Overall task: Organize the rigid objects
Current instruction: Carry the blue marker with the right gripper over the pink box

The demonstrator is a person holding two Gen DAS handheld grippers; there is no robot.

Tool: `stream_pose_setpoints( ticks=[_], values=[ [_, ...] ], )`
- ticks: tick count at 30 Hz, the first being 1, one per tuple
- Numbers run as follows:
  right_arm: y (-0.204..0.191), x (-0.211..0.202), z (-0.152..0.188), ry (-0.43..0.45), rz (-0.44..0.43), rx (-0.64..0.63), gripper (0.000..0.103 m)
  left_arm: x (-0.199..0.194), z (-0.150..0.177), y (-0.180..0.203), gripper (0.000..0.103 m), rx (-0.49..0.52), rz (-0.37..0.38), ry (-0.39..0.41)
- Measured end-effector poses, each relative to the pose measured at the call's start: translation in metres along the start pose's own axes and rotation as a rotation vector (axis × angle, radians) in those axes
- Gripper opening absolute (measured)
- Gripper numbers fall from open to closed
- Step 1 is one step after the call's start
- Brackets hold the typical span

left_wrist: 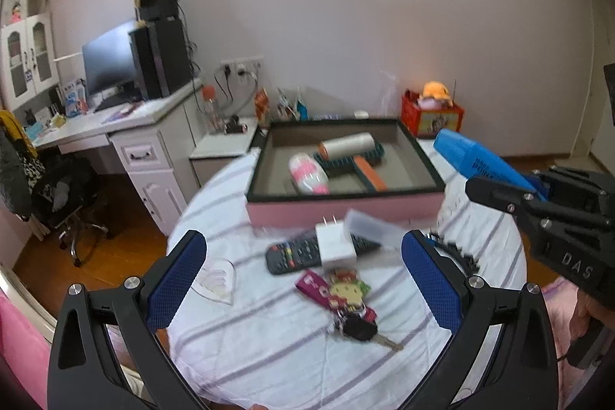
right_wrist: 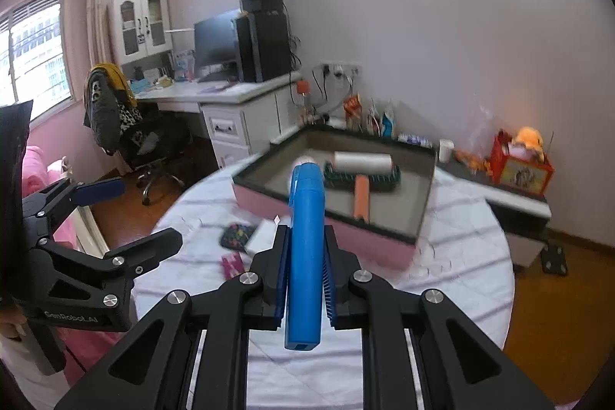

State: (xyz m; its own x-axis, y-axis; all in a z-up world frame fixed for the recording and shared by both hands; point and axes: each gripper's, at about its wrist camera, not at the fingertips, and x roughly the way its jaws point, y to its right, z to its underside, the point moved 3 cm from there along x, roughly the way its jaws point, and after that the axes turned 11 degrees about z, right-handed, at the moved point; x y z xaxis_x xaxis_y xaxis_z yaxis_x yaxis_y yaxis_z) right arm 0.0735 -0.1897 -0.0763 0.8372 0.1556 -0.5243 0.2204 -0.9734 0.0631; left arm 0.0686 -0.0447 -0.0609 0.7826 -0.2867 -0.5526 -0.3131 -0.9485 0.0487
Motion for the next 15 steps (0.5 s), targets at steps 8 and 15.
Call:
stream_pose_setpoints(
  ticks=[8,15],
  values=[
    [-0.015,0.001,-0.03,0.053,-0.004,-0.036,0.015,-0.009,-0.026,-0.015,0.103,0.001,-0.038,0.065],
    [-0.009,0.014,-0.048,0.067,0.02,-0.044,0.015,0.001,-0.047,-0.021,0.103,0.009,-0.051,0.085]
  ],
)
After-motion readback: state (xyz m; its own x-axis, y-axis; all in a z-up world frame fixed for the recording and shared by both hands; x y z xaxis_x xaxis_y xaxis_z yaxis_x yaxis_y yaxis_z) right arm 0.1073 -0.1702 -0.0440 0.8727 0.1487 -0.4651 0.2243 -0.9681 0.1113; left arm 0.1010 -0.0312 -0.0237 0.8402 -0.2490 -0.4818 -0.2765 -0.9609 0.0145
